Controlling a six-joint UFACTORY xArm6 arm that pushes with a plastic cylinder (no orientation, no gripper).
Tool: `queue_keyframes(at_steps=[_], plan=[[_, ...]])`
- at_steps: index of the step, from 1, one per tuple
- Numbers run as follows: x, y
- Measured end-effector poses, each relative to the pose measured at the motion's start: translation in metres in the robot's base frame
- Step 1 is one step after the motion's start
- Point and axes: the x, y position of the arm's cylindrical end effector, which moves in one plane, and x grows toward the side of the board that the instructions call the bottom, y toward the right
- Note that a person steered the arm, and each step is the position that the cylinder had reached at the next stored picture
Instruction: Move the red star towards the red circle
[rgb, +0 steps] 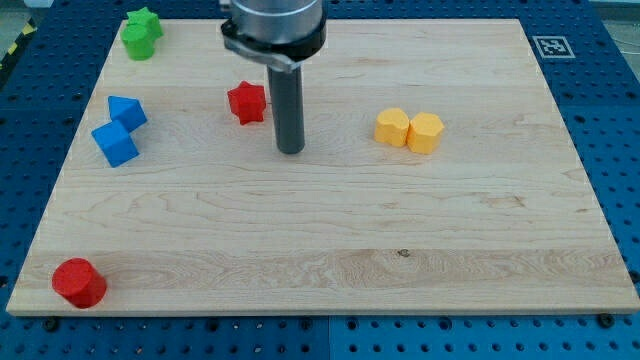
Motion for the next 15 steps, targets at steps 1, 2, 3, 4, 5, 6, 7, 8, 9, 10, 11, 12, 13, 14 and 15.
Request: queue_keyframes(at_steps=[1,2,3,4,5,6,7,8,9,10,11,12,13,14,15], plan=[[-0.031,0.009],[-0.068,0.007],[-0.095,-0.009],[-0.091,-0.037],[-0.078,-0.052],[-0.069,-0.059],[-0.061,-0.059],[-0.050,-0.059],[-0.042,-0.061],[-0.031,-0.062],[-0.019,-0.062],[-0.009,-0.062],[-0.007,-0.062],[-0.001,-0.062],[0.004,-0.062]])
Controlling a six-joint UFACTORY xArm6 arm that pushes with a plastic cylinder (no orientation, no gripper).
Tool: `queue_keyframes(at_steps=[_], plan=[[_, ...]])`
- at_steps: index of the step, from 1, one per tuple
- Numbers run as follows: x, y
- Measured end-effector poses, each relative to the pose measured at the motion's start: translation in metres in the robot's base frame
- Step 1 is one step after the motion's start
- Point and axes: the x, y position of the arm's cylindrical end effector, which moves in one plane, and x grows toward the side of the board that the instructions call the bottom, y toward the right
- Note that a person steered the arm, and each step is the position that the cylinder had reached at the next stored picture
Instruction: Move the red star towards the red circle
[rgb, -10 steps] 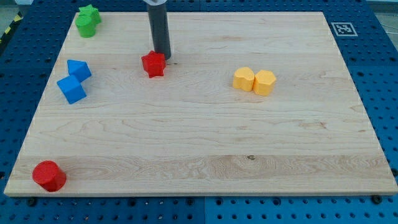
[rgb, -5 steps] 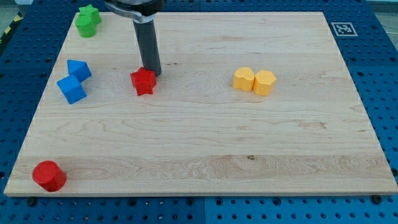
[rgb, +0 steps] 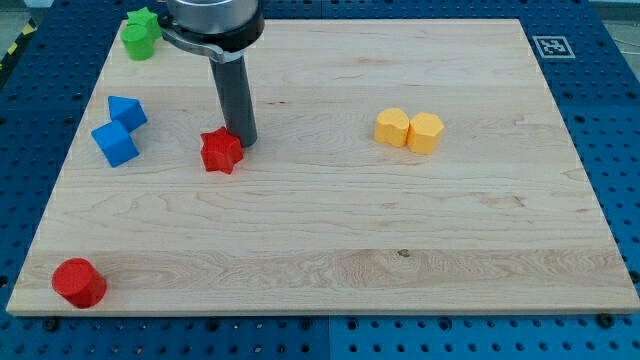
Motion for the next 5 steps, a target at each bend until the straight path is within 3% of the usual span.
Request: queue_keyframes(at_steps=[5], plan=[[0.008,-0.040]])
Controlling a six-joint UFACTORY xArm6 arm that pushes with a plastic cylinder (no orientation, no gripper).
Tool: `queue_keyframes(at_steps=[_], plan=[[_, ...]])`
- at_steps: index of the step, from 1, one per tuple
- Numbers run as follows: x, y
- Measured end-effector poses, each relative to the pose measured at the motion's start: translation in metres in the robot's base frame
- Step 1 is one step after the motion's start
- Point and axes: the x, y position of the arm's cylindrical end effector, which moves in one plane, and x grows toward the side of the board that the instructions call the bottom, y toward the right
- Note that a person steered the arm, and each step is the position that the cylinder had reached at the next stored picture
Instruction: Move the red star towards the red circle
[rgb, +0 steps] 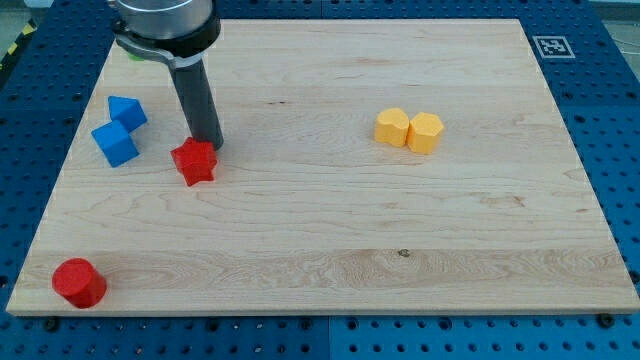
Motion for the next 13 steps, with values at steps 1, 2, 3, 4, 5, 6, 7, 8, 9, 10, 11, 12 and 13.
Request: queue_keyframes(at_steps=[1,2,3,4,5,6,7,8,9,10,11,12,13], plan=[[0.014,0.000],[0.025,0.000],[0.037,0.000],[0.048,0.000],[0.063,0.000],[0.078,-0.006],[0.091,-0.017],[0.094,-0.038],[0.094,-0.059],[0.095,-0.071],[0.095,-0.088],[0.095,-0.093],[0.096,-0.086]])
